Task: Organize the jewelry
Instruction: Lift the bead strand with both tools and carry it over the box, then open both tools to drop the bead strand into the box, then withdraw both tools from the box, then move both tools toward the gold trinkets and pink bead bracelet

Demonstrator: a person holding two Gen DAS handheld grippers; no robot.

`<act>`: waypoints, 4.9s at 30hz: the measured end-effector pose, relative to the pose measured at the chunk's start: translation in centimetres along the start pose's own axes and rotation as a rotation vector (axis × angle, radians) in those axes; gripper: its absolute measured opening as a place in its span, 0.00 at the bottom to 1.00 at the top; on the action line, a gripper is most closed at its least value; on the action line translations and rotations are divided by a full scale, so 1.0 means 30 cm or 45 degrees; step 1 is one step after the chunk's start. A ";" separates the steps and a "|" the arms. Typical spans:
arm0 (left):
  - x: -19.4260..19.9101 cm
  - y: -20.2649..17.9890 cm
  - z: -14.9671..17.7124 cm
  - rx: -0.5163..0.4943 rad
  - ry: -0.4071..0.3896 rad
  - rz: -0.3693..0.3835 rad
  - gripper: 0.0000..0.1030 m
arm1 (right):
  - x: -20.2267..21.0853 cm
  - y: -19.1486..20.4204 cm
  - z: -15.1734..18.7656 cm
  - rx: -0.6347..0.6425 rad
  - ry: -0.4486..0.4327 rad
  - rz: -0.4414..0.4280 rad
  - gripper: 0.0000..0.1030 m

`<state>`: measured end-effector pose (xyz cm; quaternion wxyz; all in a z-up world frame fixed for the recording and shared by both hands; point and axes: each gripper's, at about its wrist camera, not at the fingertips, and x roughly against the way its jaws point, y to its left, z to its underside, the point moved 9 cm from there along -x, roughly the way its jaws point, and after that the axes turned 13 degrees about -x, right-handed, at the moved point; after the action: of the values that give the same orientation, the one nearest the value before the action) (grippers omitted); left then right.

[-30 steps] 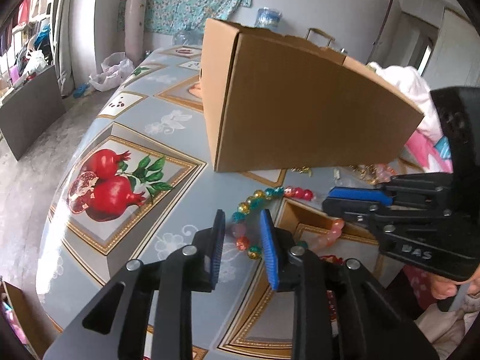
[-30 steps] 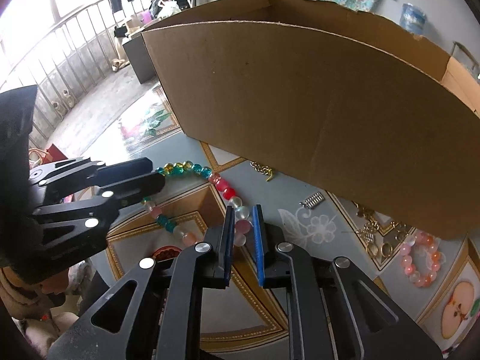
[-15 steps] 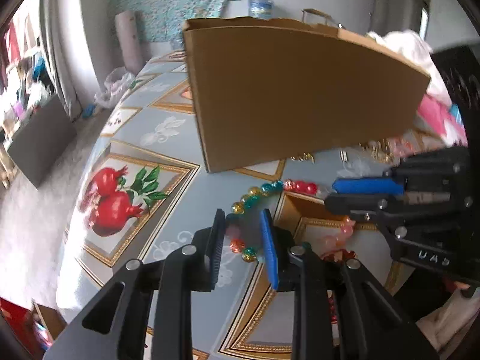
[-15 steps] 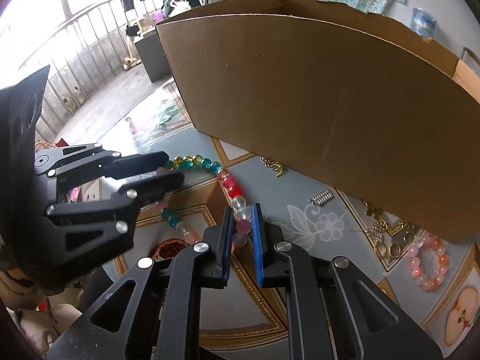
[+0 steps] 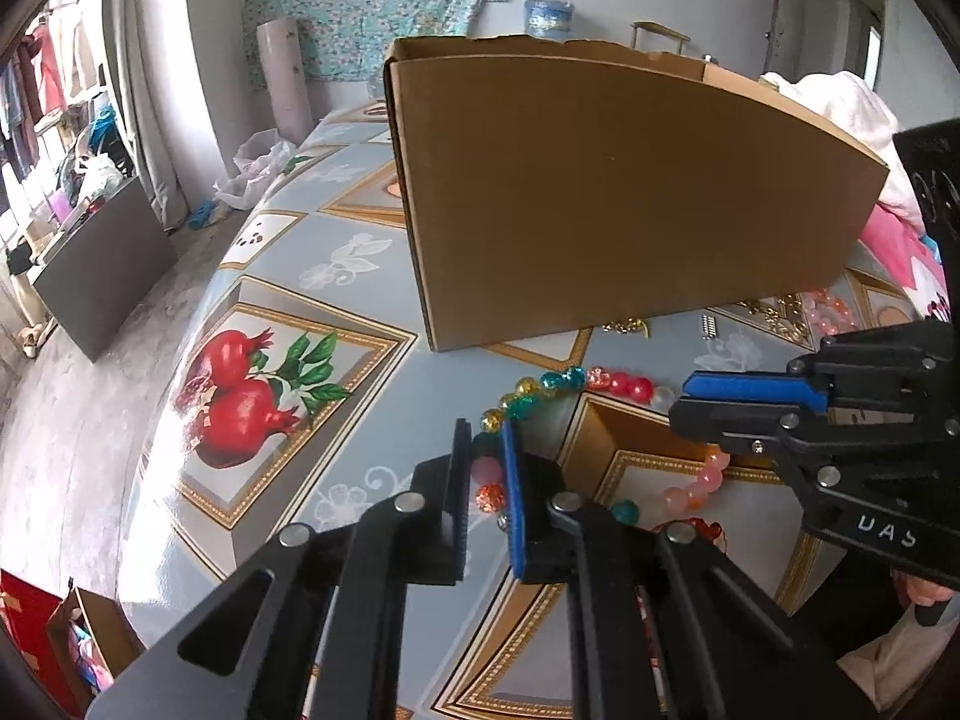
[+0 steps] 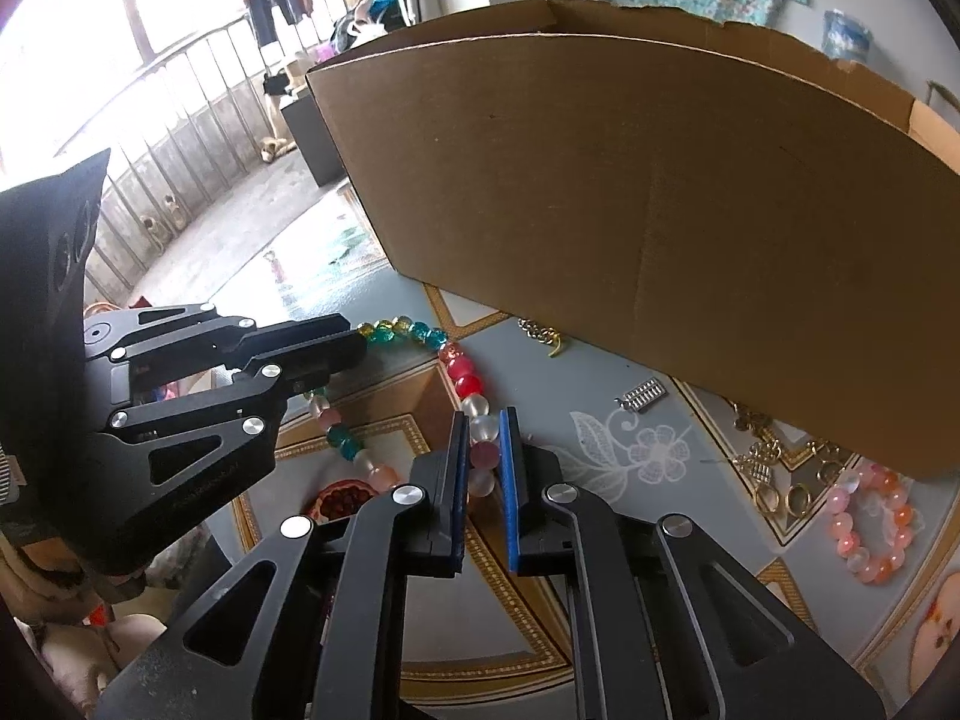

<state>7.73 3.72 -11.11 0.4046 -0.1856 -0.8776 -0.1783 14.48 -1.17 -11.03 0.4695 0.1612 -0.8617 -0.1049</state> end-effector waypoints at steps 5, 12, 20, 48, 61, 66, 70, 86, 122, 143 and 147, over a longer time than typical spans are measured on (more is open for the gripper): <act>0.005 -0.014 -0.008 0.020 -0.006 0.014 0.09 | 0.022 -0.013 0.002 -0.012 -0.019 -0.017 0.07; 0.209 0.000 -0.124 0.090 -0.168 0.132 0.09 | 0.247 0.016 -0.057 -0.023 -0.168 -0.120 0.07; 0.463 0.046 -0.451 -0.080 -0.523 0.082 0.09 | 0.517 0.059 -0.306 0.097 -0.473 -0.170 0.07; 0.221 0.238 -0.407 0.122 -0.376 0.113 0.29 | 0.490 -0.318 -0.393 -0.329 -0.389 -0.147 0.45; 0.205 0.161 -0.229 0.255 -0.345 0.152 0.55 | 0.550 -0.626 -0.246 -0.621 -0.466 0.060 0.62; 0.154 0.133 -0.227 0.260 -0.316 0.182 0.56 | 0.470 -0.661 -0.229 -0.725 -0.384 -0.063 0.60; 0.141 0.081 -0.231 0.214 -0.326 0.226 0.58 | 0.453 -0.644 -0.250 -0.713 -0.359 -0.109 0.50; 0.137 0.114 -0.245 0.241 -0.371 0.224 0.60 | 0.411 -0.643 -0.332 -0.611 -0.376 -0.019 0.43; -0.049 -0.038 -0.019 0.020 0.013 0.025 0.95 | 0.291 -0.536 0.167 -0.354 0.040 0.542 0.92; -0.049 -0.049 -0.021 0.026 0.053 0.015 0.95 | 0.298 -0.485 0.084 -0.103 -0.066 0.420 0.48; -0.049 -0.054 -0.024 0.023 0.050 0.017 0.95 | 0.311 -0.505 0.082 -0.005 -0.078 0.517 0.24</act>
<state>8.34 1.71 -12.08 0.4247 -0.1841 -0.8698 -0.1712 10.40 -18.63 -10.16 0.4549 -0.0202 -0.8902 -0.0145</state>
